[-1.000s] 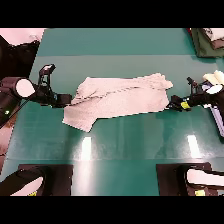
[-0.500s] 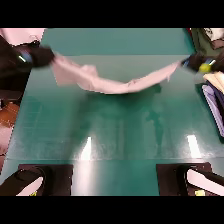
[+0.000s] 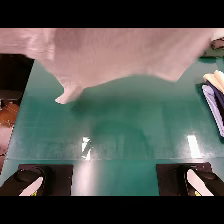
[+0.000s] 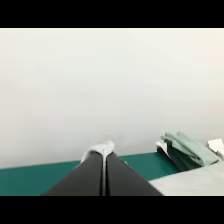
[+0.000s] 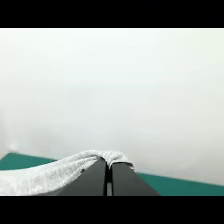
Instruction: Fold the shirts.
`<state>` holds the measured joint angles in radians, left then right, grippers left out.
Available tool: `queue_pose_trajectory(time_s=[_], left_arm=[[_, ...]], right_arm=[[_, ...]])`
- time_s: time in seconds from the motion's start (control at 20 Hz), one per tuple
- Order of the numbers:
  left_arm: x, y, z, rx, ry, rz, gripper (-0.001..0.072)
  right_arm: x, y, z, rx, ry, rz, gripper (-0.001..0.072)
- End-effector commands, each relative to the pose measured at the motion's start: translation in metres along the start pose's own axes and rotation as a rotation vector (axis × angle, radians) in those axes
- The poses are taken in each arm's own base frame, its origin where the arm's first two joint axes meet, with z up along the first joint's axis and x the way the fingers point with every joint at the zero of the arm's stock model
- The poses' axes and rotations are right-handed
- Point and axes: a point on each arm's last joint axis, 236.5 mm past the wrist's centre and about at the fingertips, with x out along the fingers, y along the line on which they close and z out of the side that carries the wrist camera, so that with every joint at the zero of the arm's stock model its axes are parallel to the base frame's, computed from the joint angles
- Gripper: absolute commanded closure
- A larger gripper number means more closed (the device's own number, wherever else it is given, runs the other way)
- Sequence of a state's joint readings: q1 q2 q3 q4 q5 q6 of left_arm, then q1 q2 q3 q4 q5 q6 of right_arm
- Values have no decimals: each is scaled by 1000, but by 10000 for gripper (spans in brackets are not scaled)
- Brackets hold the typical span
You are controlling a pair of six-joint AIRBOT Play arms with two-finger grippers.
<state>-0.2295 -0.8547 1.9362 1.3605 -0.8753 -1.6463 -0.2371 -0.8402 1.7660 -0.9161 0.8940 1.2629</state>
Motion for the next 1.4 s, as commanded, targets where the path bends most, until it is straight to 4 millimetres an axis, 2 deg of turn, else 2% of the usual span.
queue_pose_trajectory(time_s=[0.0,0.05,0.15,0.25,0.3,0.4,0.45,0.55,0.7,0.9,1.0,1.1,1.2,1.35], left_arm=[[-36,-17,39,55,-65,-22,683],[-43,-20,46,59,-78,-28,683],[-52,-26,45,57,-58,-43,683],[-51,-26,28,50,14,-47,683],[-48,-23,13,50,70,-39,684],[-38,-10,-31,46,223,-4,683],[-32,-2,-60,38,318,13,684],[-20,16,-125,19,522,48,684],[1,51,-221,6,782,127,683],[42,84,-330,-33,966,169,683],[68,101,-379,-48,1004,188,683],[95,115,-418,-36,1015,189,683],[116,126,-452,-48,1018,199,683],[136,137,-486,-65,1008,207,683]], right_arm=[[-59,1,34,-105,-56,-141,703],[-71,-4,33,-110,-46,-186,703],[-89,-18,21,-86,15,-277,703],[-99,-37,-4,-44,118,-363,703],[-97,-45,-19,-26,180,-387,703],[-83,-58,-60,30,340,-398,704],[-75,-66,-89,84,451,-406,704],[-63,-81,-154,169,716,-419,704],[-44,-104,-240,261,1050,-420,704],[-8,-127,-326,351,1286,-391,704],[9,-138,-363,375,1348,-378,704],[32,-147,-393,370,1358,-365,704],[54,-154,-417,359,1339,-356,703],[86,-153,-441,334,1289,-336,703]])
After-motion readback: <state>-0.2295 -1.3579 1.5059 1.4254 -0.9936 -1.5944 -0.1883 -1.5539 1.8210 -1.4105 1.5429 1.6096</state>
